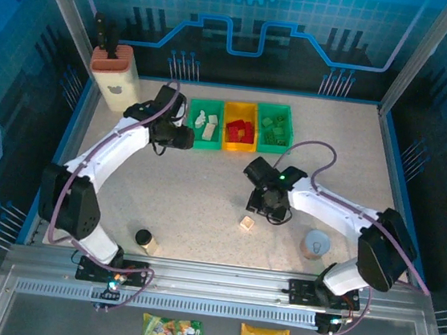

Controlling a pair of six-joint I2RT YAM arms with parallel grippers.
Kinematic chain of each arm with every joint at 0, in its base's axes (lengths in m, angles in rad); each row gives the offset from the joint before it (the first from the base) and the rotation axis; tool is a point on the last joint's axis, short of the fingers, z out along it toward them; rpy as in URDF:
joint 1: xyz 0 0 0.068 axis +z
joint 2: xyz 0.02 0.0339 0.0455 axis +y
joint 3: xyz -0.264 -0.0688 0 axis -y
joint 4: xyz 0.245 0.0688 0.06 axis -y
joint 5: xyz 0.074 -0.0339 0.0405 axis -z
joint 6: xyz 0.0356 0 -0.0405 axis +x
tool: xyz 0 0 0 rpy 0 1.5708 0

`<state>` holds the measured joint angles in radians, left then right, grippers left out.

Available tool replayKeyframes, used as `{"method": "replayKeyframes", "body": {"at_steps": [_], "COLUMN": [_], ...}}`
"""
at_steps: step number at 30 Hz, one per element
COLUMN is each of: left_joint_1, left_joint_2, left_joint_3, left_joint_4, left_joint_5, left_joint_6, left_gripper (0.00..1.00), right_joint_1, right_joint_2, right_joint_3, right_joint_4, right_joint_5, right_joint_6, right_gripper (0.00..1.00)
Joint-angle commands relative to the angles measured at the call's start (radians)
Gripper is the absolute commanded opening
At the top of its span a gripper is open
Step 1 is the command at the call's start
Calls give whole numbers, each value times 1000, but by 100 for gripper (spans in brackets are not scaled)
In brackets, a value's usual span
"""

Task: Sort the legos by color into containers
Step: Pick up the lego from the bottom-center of the table.

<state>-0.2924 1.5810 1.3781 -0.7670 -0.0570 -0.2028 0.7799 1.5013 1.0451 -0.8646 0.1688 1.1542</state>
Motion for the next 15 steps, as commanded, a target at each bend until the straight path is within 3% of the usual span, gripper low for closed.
{"method": "replayKeyframes", "body": {"at_steps": [1,7,15], "left_joint_1": [10,23,24], "left_joint_2": [-54,-136,-227], "left_joint_3": [-19,-55,-153], "left_joint_4": [-92,-107,-47], "left_joint_5": [-40,-75,-163], "left_joint_6": [57,113,173], "left_gripper": [49,51,50], "right_joint_1": [53,93,107], "right_joint_2": [50,132,202], "right_joint_3": [37,45,44], "right_joint_4": [-26,12,58], "right_joint_5": [34,0,-38], "right_joint_6": [181,255,289], "right_gripper": [59,67,66]}}
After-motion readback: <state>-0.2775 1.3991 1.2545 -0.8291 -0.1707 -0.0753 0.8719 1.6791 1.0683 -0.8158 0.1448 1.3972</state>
